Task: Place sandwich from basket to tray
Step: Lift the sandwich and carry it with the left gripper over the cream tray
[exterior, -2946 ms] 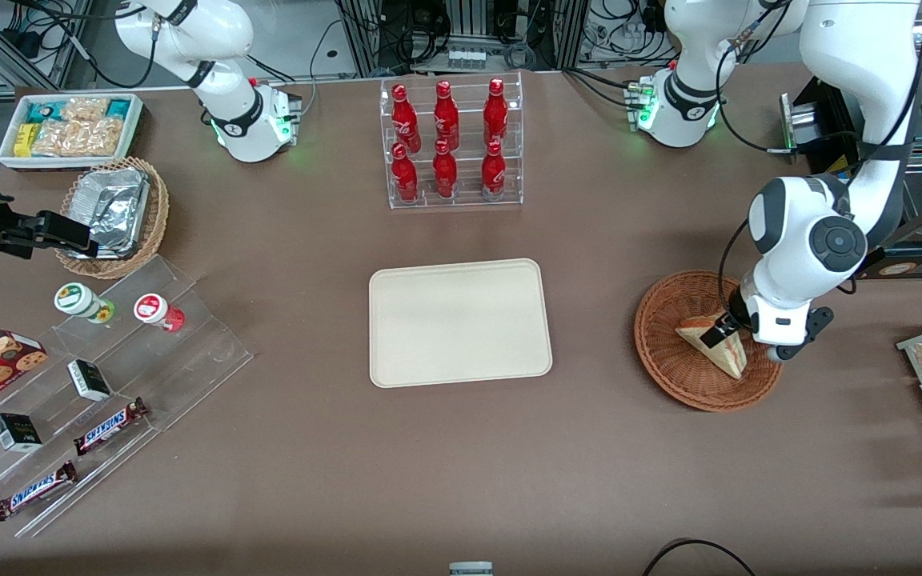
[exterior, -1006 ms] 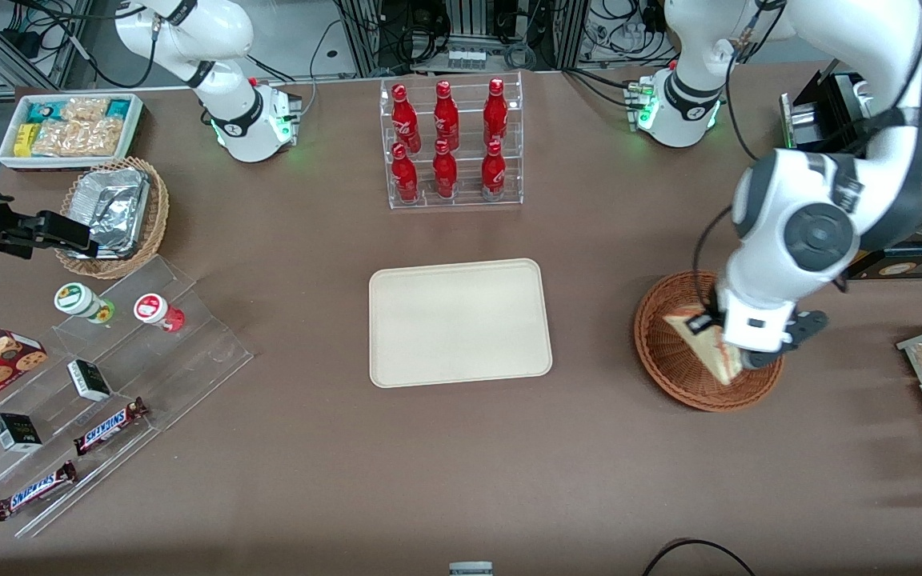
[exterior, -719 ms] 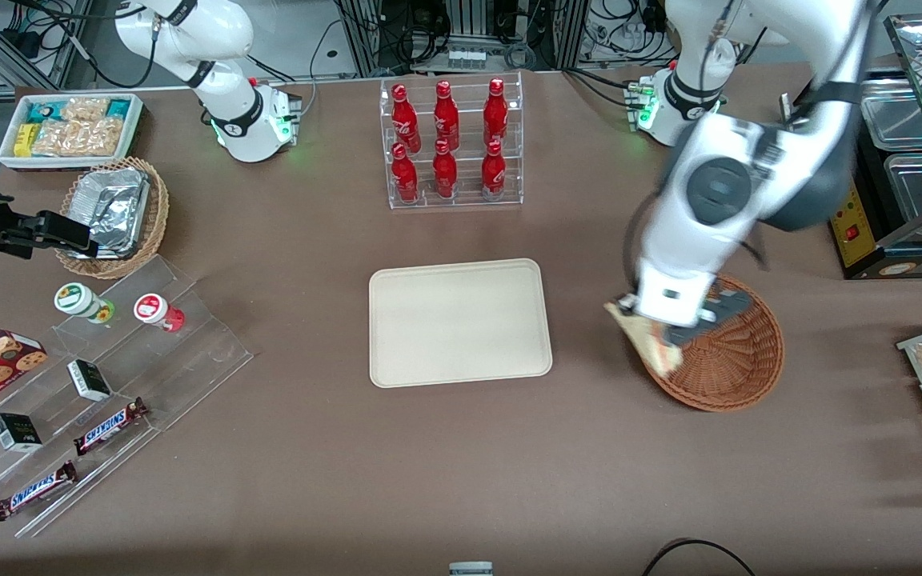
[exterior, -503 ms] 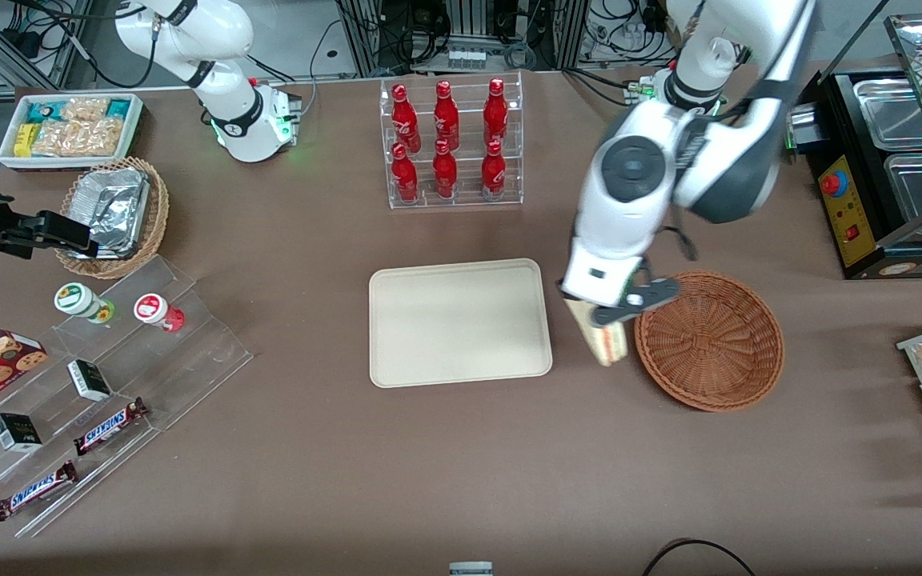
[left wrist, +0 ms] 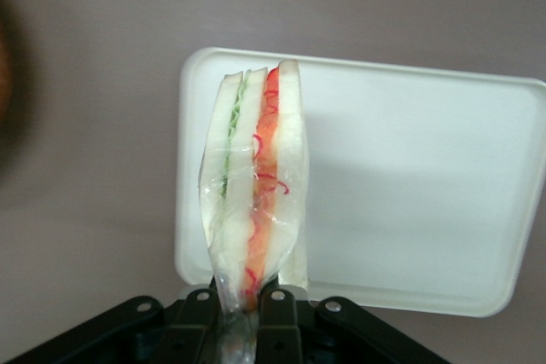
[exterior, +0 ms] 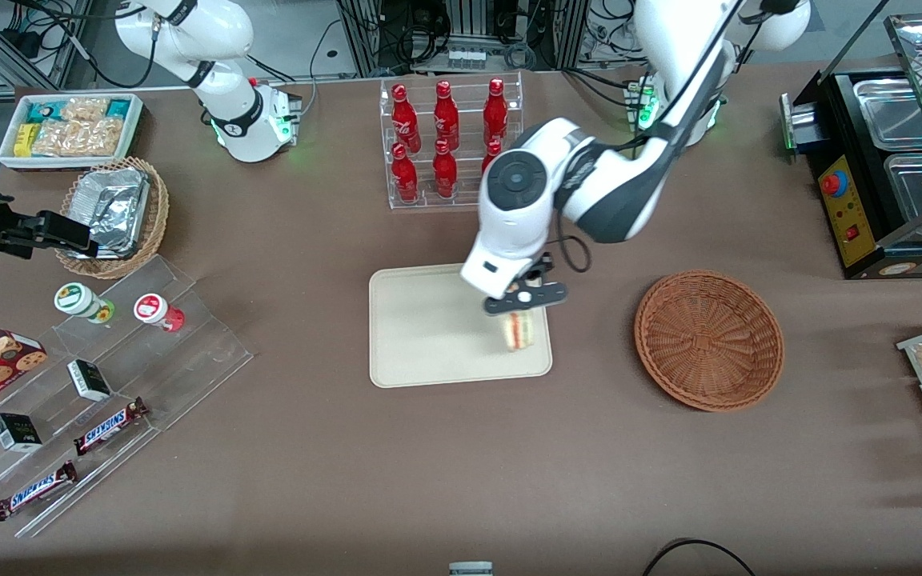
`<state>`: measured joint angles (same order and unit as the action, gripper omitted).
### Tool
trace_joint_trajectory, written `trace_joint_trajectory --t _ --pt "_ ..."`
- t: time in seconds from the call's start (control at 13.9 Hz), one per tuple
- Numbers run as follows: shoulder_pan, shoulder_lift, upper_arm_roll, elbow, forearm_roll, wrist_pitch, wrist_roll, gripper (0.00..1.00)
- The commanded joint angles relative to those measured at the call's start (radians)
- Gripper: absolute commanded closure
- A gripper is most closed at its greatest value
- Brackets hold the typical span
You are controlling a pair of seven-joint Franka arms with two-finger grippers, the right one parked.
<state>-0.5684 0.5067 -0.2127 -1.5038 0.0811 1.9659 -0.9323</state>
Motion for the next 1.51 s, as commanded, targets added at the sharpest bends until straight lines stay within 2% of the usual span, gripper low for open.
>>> trace_joint_trajectory --t 0.0,0.57,0.72,1.44 --pt "-0.037 0.059 -0.004 0.044 0.025 0.034 0.042 1.0" --pt "-0.045 0.148 -0.008 0.034 0.023 0.162 0.079 1.0" --pt "-0.076 0.16 -0.008 0.034 0.026 0.163 0.081 1.0" --pt "-0.102 0.184 -0.008 -0.01 0.026 0.154 0.067 1.0"
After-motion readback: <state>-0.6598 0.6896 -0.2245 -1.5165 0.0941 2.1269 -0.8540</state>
